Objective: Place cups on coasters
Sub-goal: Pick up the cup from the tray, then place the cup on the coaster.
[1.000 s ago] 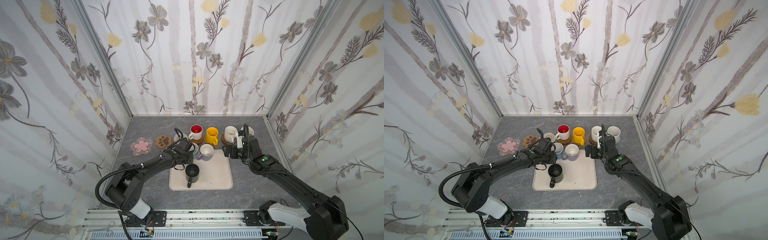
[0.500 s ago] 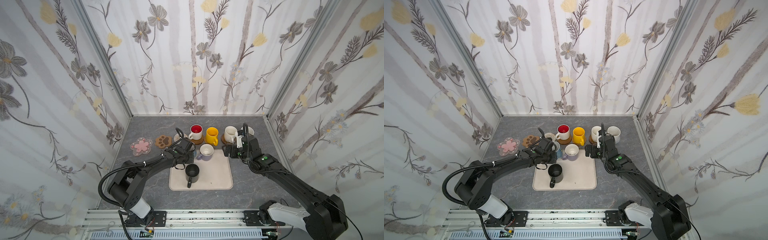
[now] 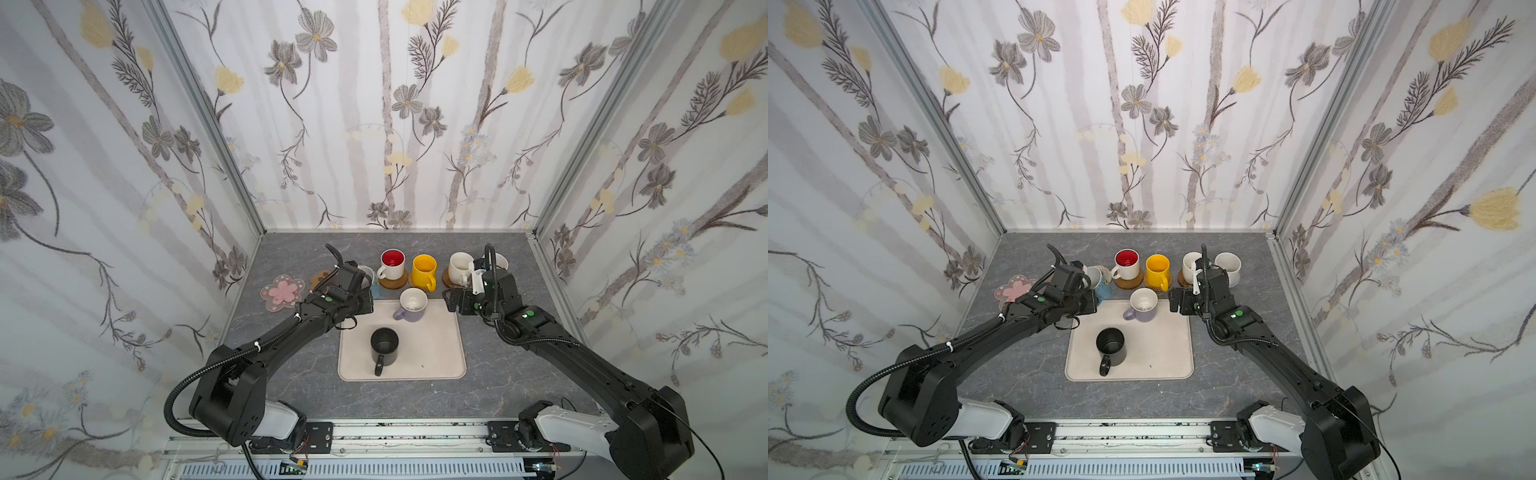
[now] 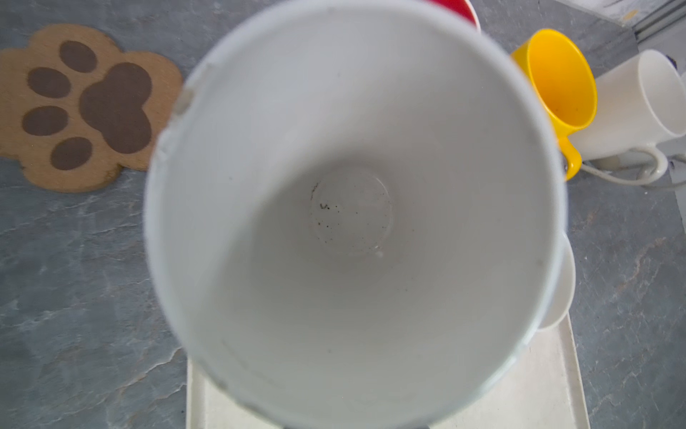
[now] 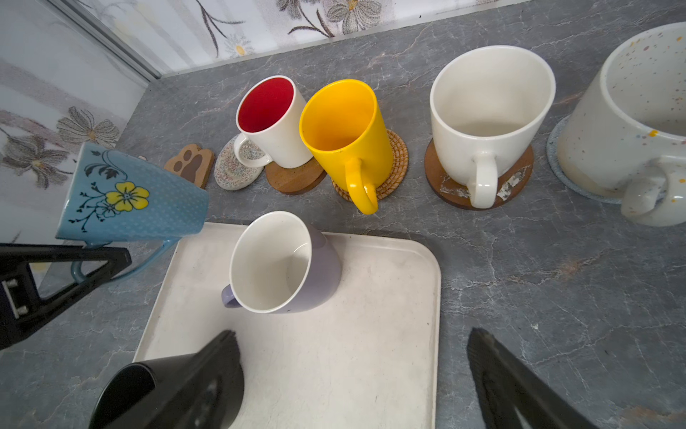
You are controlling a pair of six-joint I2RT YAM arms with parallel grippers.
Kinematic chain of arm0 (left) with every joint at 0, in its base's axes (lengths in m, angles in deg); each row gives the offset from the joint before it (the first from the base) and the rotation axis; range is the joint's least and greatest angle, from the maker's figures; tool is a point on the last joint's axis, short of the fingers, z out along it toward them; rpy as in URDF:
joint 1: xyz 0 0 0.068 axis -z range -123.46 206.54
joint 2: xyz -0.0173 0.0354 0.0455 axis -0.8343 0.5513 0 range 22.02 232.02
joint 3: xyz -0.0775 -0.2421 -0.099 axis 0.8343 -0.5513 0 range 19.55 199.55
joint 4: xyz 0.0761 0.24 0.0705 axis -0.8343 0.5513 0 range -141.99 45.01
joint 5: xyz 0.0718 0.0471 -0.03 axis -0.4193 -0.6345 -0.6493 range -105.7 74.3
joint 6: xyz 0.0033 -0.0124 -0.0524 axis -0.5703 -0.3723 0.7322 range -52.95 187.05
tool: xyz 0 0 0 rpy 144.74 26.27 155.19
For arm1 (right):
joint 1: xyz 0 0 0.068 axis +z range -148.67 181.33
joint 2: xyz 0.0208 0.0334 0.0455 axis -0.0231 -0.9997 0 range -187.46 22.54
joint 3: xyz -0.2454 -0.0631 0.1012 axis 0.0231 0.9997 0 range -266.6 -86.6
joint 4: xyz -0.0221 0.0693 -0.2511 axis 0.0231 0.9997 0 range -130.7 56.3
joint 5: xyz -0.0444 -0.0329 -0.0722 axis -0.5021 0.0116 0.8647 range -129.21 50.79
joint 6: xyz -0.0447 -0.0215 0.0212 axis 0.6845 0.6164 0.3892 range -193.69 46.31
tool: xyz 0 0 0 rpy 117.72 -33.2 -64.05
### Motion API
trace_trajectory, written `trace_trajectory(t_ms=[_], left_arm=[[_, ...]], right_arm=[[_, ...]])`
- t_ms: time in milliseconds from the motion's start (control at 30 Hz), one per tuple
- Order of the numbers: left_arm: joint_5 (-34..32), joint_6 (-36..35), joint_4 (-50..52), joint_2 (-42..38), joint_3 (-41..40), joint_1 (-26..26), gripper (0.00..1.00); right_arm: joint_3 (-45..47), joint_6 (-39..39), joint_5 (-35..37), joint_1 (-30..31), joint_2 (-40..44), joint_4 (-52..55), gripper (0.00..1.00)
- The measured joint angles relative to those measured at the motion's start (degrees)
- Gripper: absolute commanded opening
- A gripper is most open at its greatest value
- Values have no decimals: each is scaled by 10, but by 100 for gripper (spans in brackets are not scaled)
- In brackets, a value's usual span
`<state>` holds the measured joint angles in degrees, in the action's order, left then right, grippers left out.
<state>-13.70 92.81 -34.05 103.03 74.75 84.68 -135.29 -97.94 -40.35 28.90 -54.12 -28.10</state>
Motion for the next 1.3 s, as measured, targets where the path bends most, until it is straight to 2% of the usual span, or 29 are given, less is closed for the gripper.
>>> trace_trajectory(t_ms=[200, 400, 833, 1300], left_arm=[[-7, -17, 4, 13, 47, -42, 0], [-14, -35, 6, 74, 105, -71, 0], [-18, -93, 18, 213, 239, -80, 0], [-34, -118, 47, 275, 275, -82, 0]], right_arm=[[-25, 8, -5, 0, -14, 2, 96], [-57, 16, -11, 0, -34, 5, 96], [-105, 33, -17, -10, -75, 6, 97], [-120, 38, -45, -29, -108, 5, 96]])
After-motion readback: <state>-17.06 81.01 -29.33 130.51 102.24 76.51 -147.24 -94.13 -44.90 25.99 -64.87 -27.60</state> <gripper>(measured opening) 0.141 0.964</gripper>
